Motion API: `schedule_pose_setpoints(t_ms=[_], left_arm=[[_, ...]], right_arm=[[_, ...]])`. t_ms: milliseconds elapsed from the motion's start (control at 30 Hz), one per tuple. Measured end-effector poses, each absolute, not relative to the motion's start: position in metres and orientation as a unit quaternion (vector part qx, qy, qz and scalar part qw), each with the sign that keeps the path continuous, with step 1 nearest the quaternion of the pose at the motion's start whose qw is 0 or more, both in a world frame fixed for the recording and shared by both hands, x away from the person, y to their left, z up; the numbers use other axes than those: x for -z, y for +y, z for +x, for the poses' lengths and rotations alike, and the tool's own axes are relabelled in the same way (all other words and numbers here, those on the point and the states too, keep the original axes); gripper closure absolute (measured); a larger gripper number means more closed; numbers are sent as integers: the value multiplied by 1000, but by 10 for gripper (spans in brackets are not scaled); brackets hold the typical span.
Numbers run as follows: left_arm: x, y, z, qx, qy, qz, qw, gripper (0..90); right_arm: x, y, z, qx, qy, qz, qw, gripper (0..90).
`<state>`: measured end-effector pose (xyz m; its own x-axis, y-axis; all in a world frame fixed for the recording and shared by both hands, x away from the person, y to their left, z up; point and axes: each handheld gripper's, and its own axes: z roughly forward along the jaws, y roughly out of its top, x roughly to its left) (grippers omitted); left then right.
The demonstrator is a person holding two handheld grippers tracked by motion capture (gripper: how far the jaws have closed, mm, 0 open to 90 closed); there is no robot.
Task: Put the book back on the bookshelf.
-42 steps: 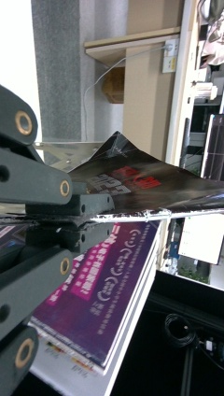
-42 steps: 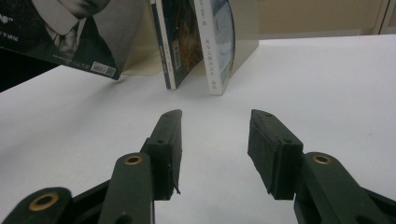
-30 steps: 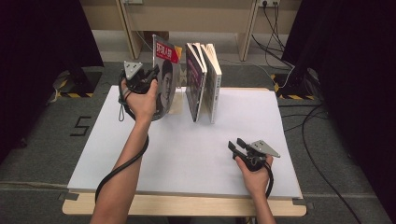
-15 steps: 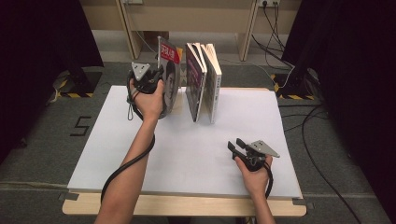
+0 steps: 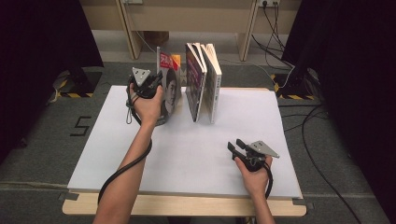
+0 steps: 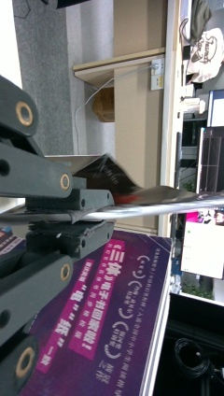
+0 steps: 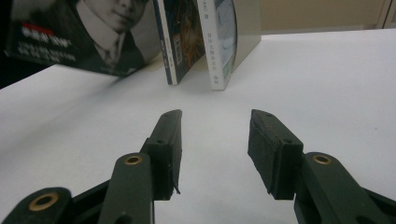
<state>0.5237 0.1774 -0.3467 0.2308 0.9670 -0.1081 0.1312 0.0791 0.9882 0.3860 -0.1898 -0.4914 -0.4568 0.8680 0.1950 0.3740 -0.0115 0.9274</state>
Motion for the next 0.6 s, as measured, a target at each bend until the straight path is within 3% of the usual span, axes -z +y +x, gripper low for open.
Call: schedule_pose_setpoints(t_ms=[400,600], left_arm=[[343,177,525,-352,500,593,524,782],[345,174,531,-333,512,602,514,692]], right_arm=[[492,-188,386,-536,666,467,227,545],[492,-189,386,-535,664,470,228,544]])
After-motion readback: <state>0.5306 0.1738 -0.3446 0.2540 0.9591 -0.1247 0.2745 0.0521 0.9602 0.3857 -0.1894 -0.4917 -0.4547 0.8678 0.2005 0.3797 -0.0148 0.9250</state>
